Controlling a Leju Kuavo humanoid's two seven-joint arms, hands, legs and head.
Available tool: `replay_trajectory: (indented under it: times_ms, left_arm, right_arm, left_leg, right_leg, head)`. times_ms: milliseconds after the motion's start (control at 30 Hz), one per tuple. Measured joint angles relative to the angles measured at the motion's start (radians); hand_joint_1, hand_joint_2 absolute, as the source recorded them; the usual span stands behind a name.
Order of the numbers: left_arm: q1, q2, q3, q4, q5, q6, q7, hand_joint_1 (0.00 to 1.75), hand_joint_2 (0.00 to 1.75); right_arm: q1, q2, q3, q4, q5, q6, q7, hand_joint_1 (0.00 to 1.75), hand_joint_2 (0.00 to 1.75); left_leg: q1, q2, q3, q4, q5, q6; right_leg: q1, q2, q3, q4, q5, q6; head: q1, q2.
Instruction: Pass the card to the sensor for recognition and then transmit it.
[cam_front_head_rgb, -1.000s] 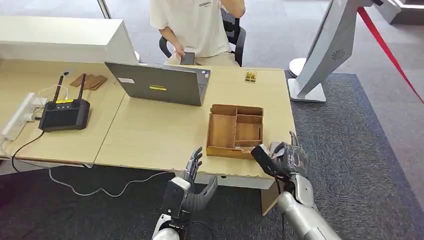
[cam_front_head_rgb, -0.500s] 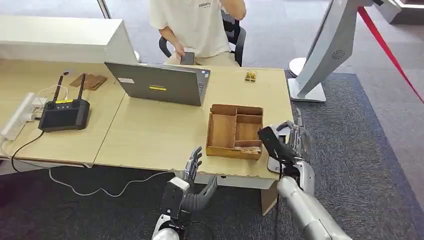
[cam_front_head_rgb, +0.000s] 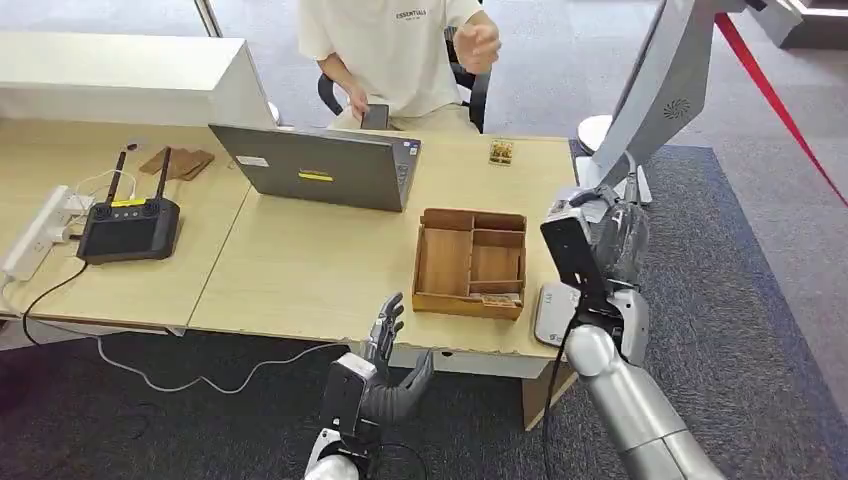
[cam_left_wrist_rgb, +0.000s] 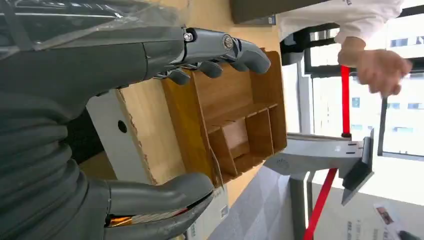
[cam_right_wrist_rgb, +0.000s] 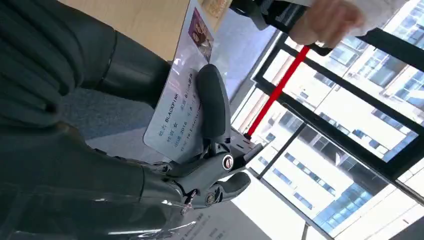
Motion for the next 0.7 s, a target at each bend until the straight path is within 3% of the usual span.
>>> replay_trajectory:
  times_ms: [167,267,300,333,533,700]
  left_arm:
    - [-0.001,0.0,0.0,0.0,0.001,-0.002,-0.001,0.0,1.75]
    - [-0.02,-0.013,-0.008,0.013,0.021,-0.029,-0.018,0.0,1.75]
    - [-0.041,-0.025,-0.023,0.03,0.035,-0.059,-0.027,0.0,1.75]
    - [-0.053,-0.033,-0.027,0.04,0.037,-0.074,-0.032,0.0,1.75]
    - [-0.067,-0.044,-0.033,0.059,0.039,-0.089,-0.037,0.0,1.75]
    - [-0.071,-0.048,-0.035,0.069,0.04,-0.09,-0.037,0.0,1.75]
  right_arm:
    - [-0.001,0.0,0.0,-0.003,0.0,0.002,0.002,1.75,1.75]
    - [-0.062,-0.005,0.008,0.0,-0.035,0.053,0.011,1.75,1.75]
    - [-0.177,-0.002,0.026,0.101,-0.057,0.127,0.02,1.75,1.75]
    - [-0.247,0.005,0.035,0.183,-0.073,0.15,0.023,1.75,1.75]
    - [-0.326,0.012,0.056,0.325,-0.063,0.169,0.053,1.75,1.75]
    - [-0.372,0.017,0.078,0.433,-0.042,0.224,0.124,1.75,1.75]
  left_leg:
    - [0.0,0.0,0.0,0.0,0.0,0.0]
    - [0.0,0.0,0.0,0.0,0.0,0.0]
    - [0.0,0.0,-0.001,0.0,0.001,0.0]
    - [0.0,-0.001,0.0,0.0,0.001,0.0]
    - [0.0,-0.001,-0.001,0.0,0.001,0.0]
    - [0.0,-0.001,-0.001,0.0,0.001,0.0]
  right_leg:
    - [0.0,0.0,0.0,0.0,0.0,0.0]
    - [0.0,0.0,0.0,0.0,0.0,0.0]
    - [0.0,0.0,0.0,0.0,0.001,0.0]
    - [0.0,0.0,0.0,0.0,0.001,0.0]
    - [0.0,0.0,0.0,0.0,0.001,0.0]
    - [0.0,0.0,-0.001,0.0,0.001,0.0]
  head:
    - [0.0,0.0]
    - [0.0,0.0]
    - [0.0,0.0]
    - [0.0,0.0]
    - [0.0,0.0]
    - [0.0,0.0]
